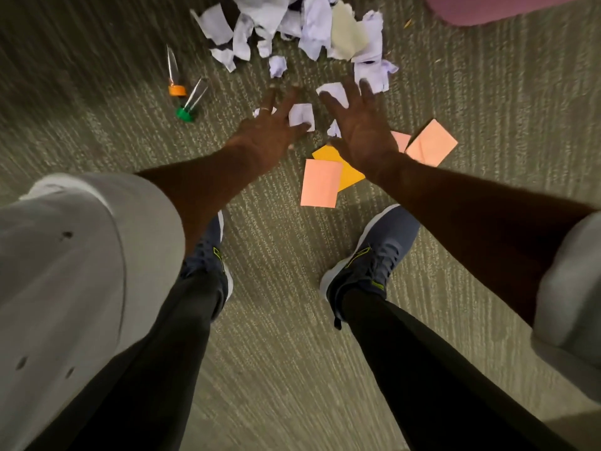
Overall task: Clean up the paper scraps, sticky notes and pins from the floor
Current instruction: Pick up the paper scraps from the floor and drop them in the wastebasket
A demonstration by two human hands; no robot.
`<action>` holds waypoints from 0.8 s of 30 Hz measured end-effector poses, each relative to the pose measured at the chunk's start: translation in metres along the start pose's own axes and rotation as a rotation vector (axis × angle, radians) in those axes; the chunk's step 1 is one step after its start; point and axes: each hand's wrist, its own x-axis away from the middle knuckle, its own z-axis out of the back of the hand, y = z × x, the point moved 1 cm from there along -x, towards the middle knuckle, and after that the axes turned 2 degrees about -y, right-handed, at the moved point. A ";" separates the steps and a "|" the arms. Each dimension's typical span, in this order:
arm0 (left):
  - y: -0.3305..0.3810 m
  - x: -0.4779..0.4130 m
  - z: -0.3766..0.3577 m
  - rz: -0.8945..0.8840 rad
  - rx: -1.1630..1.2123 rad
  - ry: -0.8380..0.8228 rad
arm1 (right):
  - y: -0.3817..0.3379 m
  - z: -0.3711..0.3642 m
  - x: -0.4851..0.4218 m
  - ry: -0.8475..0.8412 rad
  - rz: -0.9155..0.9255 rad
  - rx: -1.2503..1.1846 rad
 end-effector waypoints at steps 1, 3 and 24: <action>-0.003 -0.001 -0.003 -0.031 0.005 0.021 | -0.001 -0.003 -0.001 0.023 0.000 0.017; -0.007 0.000 -0.007 -0.088 0.010 0.054 | -0.001 -0.007 -0.006 0.068 -0.044 0.007; -0.012 0.034 0.059 -0.037 0.266 0.327 | -0.008 0.046 0.000 0.275 -0.011 -0.222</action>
